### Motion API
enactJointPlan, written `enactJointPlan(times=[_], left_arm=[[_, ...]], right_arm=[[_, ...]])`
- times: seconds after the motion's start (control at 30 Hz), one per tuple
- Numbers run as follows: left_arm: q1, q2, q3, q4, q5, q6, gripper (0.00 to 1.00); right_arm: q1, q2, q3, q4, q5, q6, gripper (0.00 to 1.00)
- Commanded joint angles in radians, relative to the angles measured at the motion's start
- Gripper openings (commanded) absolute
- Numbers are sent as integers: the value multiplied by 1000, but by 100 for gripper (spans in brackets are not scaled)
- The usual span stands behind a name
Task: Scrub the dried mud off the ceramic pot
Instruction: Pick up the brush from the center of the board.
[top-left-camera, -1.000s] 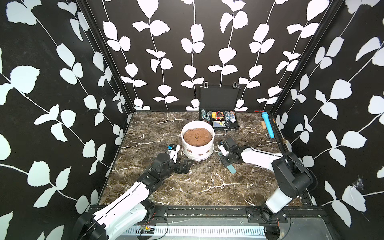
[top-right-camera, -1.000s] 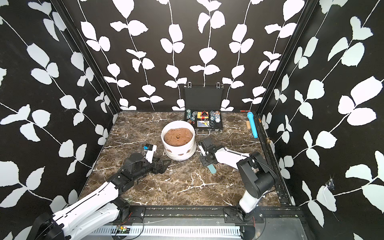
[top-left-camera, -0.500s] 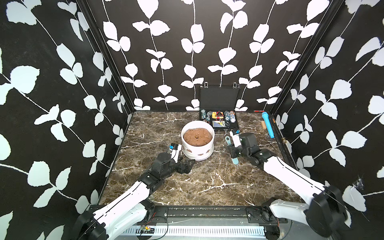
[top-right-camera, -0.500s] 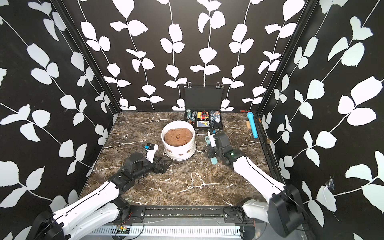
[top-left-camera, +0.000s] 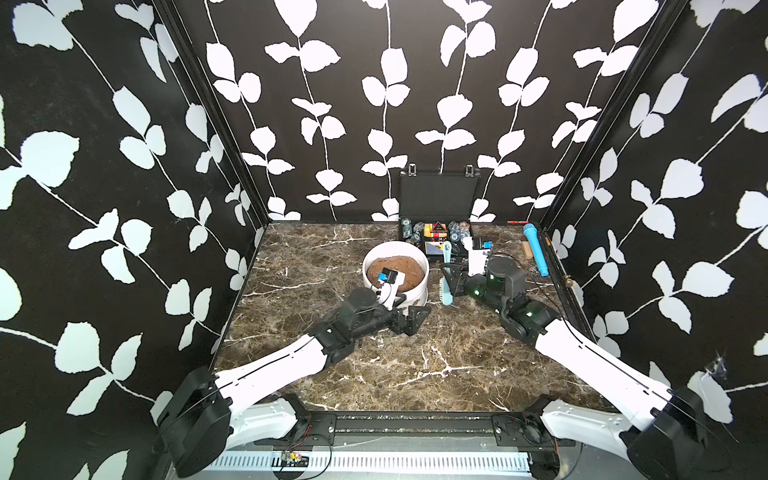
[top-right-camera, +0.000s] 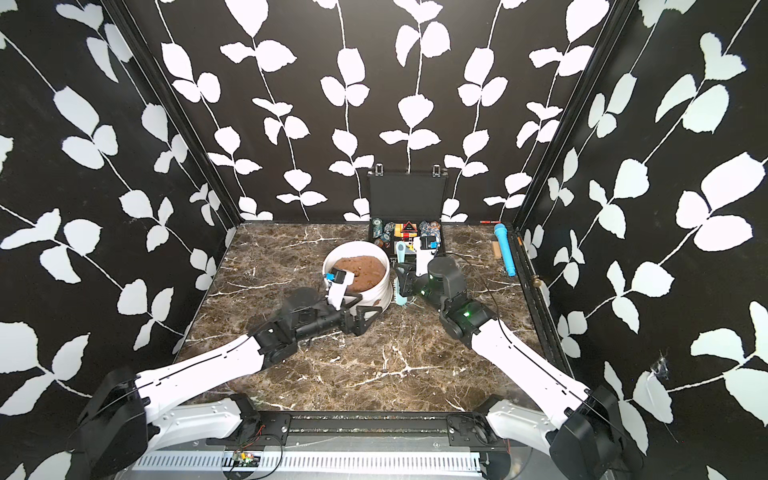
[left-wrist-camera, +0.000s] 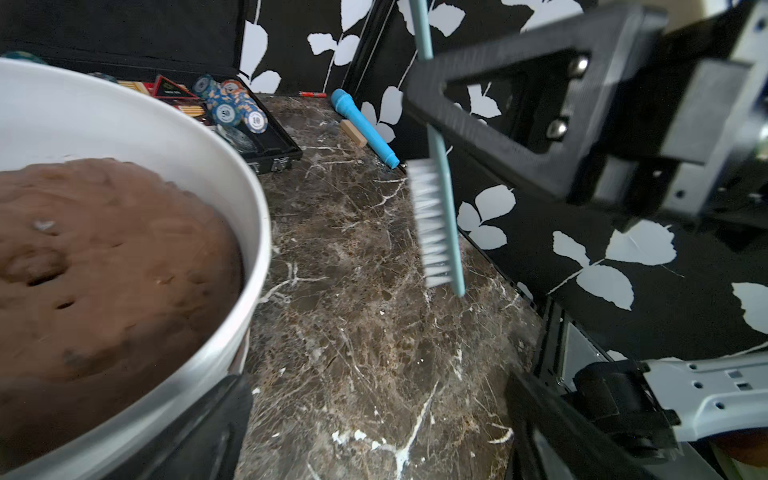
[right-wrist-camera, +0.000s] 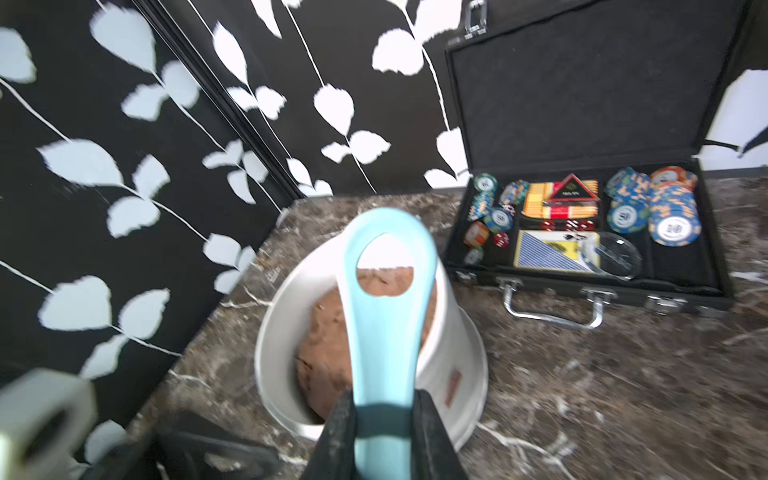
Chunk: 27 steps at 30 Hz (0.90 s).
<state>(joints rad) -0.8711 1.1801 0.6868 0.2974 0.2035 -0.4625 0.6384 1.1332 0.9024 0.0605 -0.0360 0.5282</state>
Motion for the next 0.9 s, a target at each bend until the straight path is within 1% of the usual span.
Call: enactJointPlan(times=[0.0, 0.2, 0.33, 0.4, 0.6, 0.67, 0.73, 0.77, 0.8, 0.83, 0.87], left_arm=[[-17, 28, 51, 67, -42, 19, 98], [-19, 55, 90, 85, -96, 31, 93], [-20, 79, 133, 81, -71, 45, 87], [-21, 92, 150, 76, -64, 54, 85], [-30, 127, 203, 16, -67, 93, 73], [-36, 130, 216, -4, -73, 108, 68], [-41, 130, 223, -18, -76, 116, 57], [-43, 131, 226, -21, -76, 118, 54], [-44, 131, 229, -28, -76, 123, 53], [-49, 133, 238, -40, -75, 132, 50], [-52, 135, 246, -55, -75, 140, 44]], right_arm=[[31, -14, 6, 124, 60, 80, 11], [68, -20, -8, 156, 113, 109, 11], [84, -18, -26, 183, 133, 129, 11], [90, -17, -27, 183, 140, 135, 11], [108, -20, -27, 186, 160, 147, 11], [111, -23, -29, 185, 163, 148, 11], [115, -27, -32, 187, 167, 152, 11], [117, -28, -34, 188, 170, 151, 12], [119, -29, -33, 188, 173, 151, 12], [122, -30, -33, 189, 177, 150, 12], [123, -31, -35, 191, 180, 151, 12]])
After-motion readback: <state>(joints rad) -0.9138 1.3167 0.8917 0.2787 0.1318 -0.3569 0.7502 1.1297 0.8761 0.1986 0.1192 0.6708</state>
